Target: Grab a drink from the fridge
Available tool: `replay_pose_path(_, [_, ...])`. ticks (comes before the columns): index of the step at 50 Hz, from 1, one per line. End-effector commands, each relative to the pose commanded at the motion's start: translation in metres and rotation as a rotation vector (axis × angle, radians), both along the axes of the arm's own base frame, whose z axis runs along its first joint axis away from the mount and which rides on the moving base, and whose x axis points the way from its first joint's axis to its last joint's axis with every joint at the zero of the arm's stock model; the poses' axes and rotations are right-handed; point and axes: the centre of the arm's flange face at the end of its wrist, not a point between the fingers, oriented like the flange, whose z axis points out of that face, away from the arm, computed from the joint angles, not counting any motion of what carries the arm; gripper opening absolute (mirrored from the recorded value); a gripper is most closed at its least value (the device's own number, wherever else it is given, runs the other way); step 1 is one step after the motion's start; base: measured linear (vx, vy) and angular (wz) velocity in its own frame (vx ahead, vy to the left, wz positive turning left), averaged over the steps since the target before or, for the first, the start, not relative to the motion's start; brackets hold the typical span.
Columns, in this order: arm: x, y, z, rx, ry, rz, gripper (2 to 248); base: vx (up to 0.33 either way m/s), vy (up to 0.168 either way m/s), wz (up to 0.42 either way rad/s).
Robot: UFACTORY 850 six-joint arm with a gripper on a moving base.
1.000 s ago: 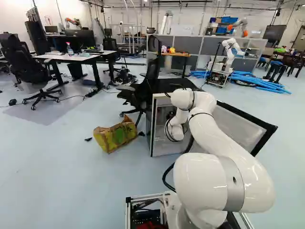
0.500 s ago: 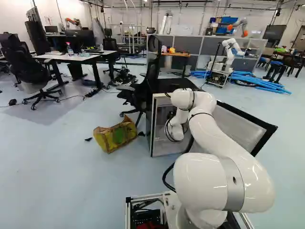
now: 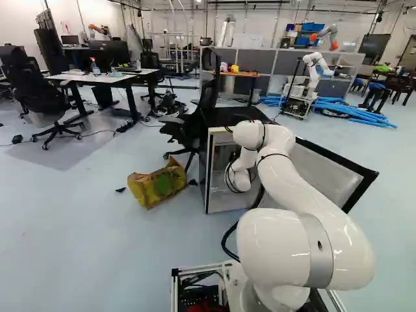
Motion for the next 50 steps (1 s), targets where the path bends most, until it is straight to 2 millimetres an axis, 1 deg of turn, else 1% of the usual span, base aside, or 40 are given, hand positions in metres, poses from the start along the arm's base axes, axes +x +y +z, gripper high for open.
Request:
replay_pose_path(22, [0.002,0.0,-0.001,-0.001,-0.004,0.001,177,0.0,0.0,0.0])
replay_pose_path(50, [0.018,0.001,-0.008,-0.01,-0.038,0.007,177,0.0,0.0,0.0])
